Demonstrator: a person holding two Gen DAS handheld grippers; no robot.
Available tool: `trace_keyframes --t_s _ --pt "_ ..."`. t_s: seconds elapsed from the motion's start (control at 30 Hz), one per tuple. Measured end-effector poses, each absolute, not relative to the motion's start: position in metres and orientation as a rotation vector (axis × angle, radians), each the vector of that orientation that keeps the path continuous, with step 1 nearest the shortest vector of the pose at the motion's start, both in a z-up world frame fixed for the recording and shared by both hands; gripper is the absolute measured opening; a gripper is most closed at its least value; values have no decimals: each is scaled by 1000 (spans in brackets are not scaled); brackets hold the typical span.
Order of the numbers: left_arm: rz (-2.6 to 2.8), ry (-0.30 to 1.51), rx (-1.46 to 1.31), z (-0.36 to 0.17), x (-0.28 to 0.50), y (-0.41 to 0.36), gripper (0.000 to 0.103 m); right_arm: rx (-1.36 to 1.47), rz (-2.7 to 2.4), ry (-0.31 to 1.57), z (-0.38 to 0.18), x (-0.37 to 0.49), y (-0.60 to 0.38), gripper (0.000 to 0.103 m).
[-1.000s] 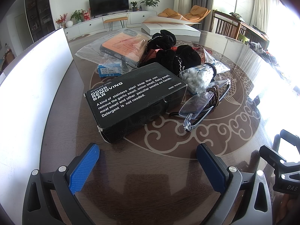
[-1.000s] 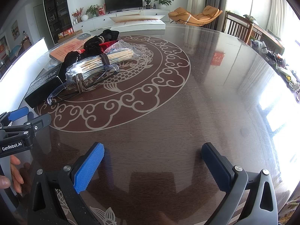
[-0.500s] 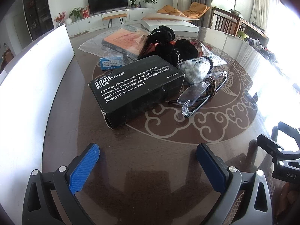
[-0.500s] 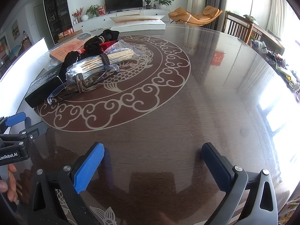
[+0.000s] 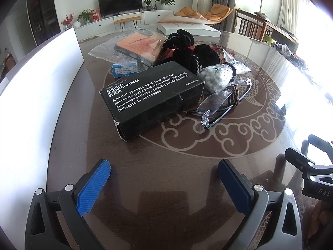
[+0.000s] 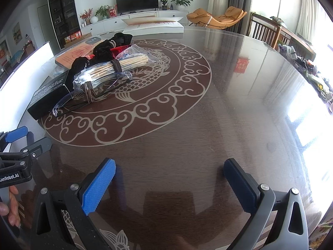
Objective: Organize objects
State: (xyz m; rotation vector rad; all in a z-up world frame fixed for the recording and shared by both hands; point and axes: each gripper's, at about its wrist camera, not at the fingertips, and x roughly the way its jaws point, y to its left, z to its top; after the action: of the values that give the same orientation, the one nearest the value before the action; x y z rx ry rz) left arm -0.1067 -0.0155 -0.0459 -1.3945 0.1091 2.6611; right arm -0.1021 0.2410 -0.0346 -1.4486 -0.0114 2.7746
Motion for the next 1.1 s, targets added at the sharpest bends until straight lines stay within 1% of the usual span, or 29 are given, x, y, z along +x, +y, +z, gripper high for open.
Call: trace_keyframes --t_s 1.1 --pt "2624 129 -1422 -43 -98 -17 103 -1448 2775 -11 -35 -102 241 103"
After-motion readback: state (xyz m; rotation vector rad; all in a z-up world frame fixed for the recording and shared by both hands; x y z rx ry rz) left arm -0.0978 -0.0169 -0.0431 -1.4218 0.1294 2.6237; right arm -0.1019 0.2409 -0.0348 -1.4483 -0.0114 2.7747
